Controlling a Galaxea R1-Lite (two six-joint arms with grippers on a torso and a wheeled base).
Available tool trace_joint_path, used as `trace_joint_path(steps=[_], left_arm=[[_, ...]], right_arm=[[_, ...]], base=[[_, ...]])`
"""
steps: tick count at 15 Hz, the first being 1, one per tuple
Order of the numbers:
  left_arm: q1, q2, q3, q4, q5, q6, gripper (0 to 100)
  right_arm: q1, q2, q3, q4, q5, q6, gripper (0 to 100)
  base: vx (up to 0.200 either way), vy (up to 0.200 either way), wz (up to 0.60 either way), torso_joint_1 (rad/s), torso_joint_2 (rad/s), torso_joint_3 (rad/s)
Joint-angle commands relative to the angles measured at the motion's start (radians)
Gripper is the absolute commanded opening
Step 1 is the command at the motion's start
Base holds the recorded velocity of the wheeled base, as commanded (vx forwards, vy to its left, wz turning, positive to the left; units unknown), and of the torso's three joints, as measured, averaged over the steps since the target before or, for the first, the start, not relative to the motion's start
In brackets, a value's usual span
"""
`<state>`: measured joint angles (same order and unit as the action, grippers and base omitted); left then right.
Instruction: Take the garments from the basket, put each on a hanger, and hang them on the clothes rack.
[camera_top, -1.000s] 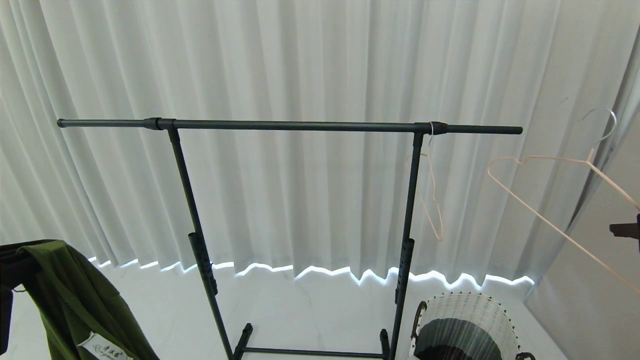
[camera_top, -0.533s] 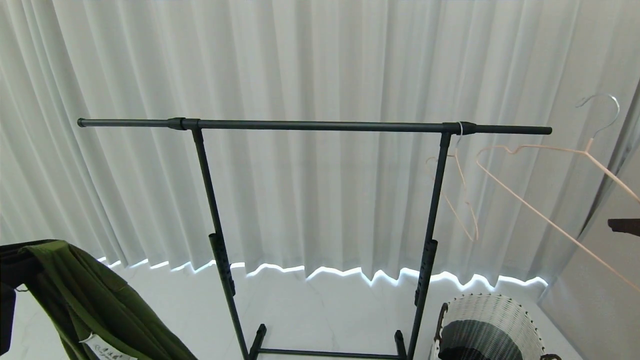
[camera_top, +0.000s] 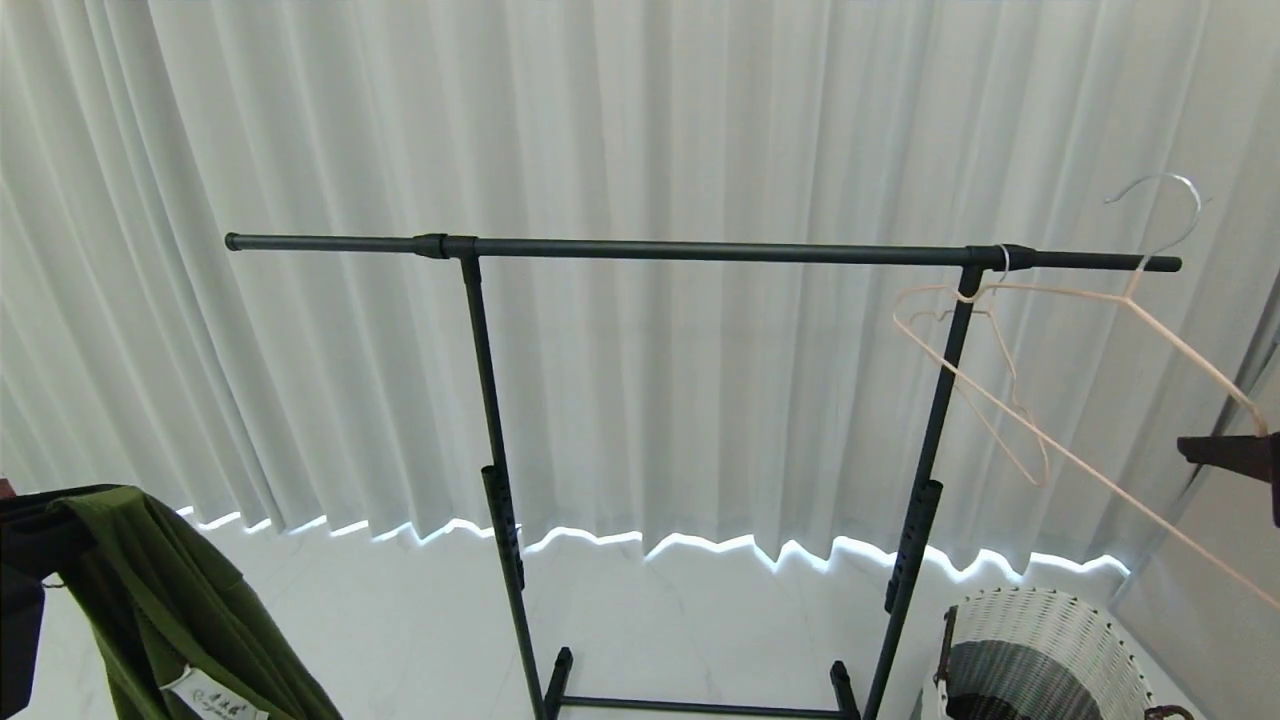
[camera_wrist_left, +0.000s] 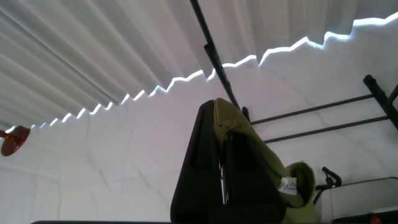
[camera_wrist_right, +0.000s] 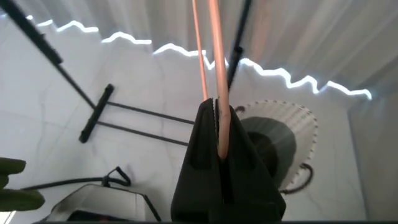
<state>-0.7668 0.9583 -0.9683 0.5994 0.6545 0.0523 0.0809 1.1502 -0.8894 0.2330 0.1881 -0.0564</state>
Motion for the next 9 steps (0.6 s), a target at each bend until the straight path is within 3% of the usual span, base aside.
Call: trace_joint_path(steps=[1, 4, 7, 9], left_arm=[[0.0, 0.004, 0.014, 0.0, -0.001, 0.001, 0], [0.0, 0.036, 0.02, -0.009, 0.001, -0.002, 0], [0.026, 0.134, 0.019, -0.115, 0.002, -0.003, 0], [0.078, 0.209, 0.008, -0.167, 0.005, -0.003, 0]], right_arm=[[0.099, -0.012, 0.029, 0.0, 0.001, 0.0, 0], [0.293, -0.049, 0.09, 0.0, -0.001, 0.044, 0], [0.51, -0.083, 0.138, 0.0, -0.004, 0.133, 0], [0.606, -0.093, 0.155, 0.0, -0.004, 0.17, 0]], base=[[0.0, 0.0, 0.0, 0.0, 0.0, 0.0], [0.0, 0.0, 0.0, 0.0, 0.0, 0.0], [0.0, 0.0, 0.0, 0.0, 0.0, 0.0], [0.0, 0.0, 0.0, 0.0, 0.0, 0.0]])
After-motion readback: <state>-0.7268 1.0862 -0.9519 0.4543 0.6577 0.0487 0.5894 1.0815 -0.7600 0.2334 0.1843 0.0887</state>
